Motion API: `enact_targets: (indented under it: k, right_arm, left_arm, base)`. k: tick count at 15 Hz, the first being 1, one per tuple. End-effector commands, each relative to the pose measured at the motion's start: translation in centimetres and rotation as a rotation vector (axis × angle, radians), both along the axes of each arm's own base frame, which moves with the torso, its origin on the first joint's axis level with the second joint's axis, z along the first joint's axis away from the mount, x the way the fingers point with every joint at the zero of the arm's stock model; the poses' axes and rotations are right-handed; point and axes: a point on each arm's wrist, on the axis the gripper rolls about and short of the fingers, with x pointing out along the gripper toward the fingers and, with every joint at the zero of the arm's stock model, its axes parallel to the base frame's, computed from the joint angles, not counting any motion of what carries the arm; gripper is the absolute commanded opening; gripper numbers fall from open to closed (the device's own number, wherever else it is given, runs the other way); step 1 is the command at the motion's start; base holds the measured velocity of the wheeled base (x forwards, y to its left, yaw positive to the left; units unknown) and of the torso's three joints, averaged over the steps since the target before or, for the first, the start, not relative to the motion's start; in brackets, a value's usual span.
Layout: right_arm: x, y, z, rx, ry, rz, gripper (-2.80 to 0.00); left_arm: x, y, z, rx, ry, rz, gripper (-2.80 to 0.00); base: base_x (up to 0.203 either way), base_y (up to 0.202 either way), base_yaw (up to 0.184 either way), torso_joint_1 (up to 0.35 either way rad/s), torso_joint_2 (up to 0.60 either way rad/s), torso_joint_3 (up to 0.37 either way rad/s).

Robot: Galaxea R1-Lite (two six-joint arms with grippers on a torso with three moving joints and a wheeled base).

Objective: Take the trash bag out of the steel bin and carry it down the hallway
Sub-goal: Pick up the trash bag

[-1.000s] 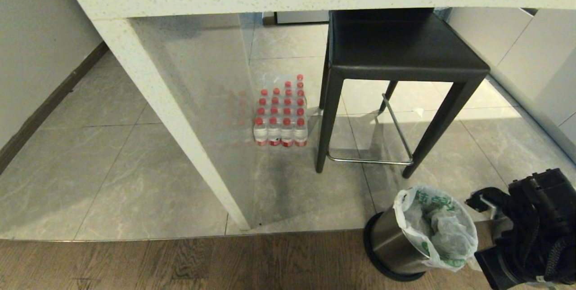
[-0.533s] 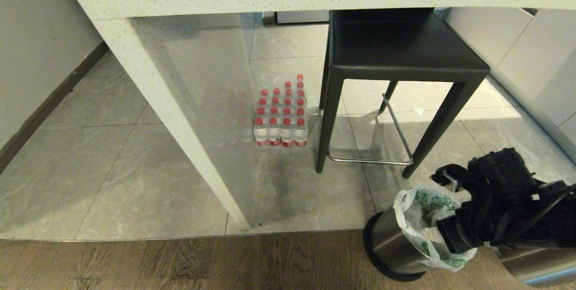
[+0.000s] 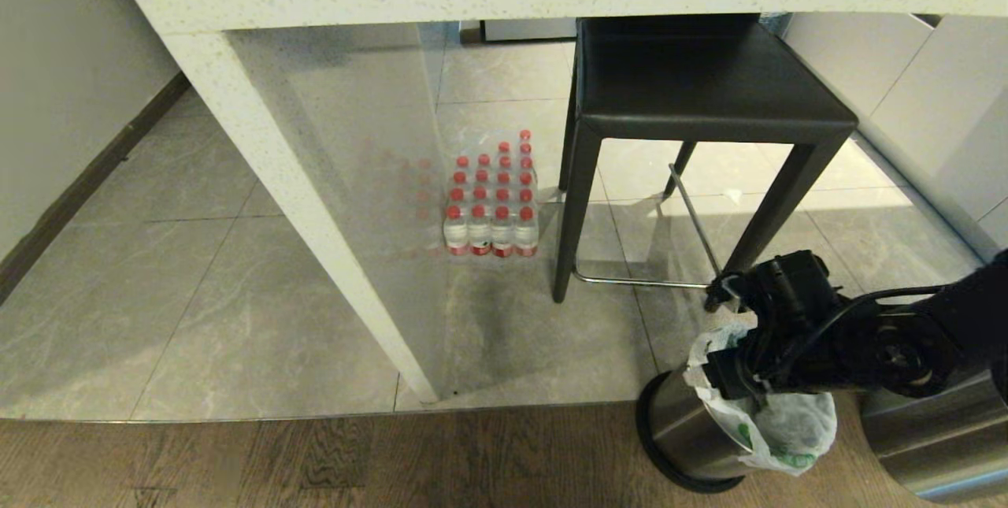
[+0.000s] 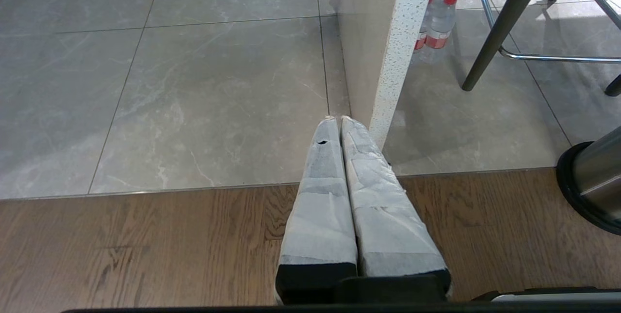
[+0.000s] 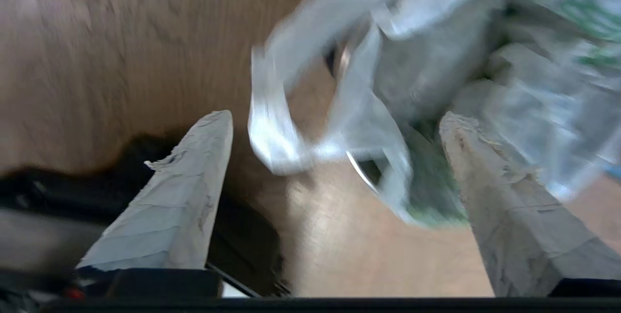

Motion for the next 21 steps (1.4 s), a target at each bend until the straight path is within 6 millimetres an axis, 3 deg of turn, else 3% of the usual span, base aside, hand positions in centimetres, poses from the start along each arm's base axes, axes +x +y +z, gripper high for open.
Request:
enact_targets:
  k: [1,6,7,8,14,17,21]
  right_arm:
    - [1.5,0.4,-2.4,0.003,0.054,-0.022,0.00]
    - [3.1,-0.1,-3.5,-0.001,0.034,-0.056,0.00]
    - [3.4,-0.3,-3.6,-0.001,0.010,-0.070,-1.27]
    - [3.7,-0.5,-3.7,-0.005,-0.012,-0.082,-2.80]
    - [3.1,-0.8,-2.7,-0.060,-0.051,-0.133,-2.80]
    - [0.9,-1.6,-1.5,-0.077,-0.060,-0.151,-2.80]
    - [-1.8,-4.3,0.4,-0.102,-0.091,-0.281,-2.80]
  left_arm:
    - [0.0,0.0,0.0,-0.001,0.000,0.000,-2.80]
    - [0.0,0.0,0.0,-0.001,-0.001,0.000,-2.80]
    - [0.0,0.0,0.0,-0.001,0.000,0.002,-2.80]
    - [0.0,0.0,0.0,0.001,0.000,0.000,-2.80]
    - [0.0,0.0,0.0,-0.001,-0.001,0.000,-2.80]
    - [0.0,0.0,0.0,0.000,0.000,0.002,-2.80]
    - [0.0,0.0,0.0,0.000,0.000,0.001,-2.80]
  base:
    - [0.000,0.000,0.000,0.000,0.00,0.000]
    - [0.000,0.000,0.000,0.000,0.00,0.000]
    - [0.000,0.000,0.000,0.000,0.00,0.000]
    - [0.000,0.000,0.000,0.000,0.00,0.000]
    - [0.000,0.000,0.000,0.000,0.00,0.000]
    - [0.000,0.000,0.000,0.000,0.00,0.000]
    - [0.000,0.000,0.000,0.000,0.00,0.000]
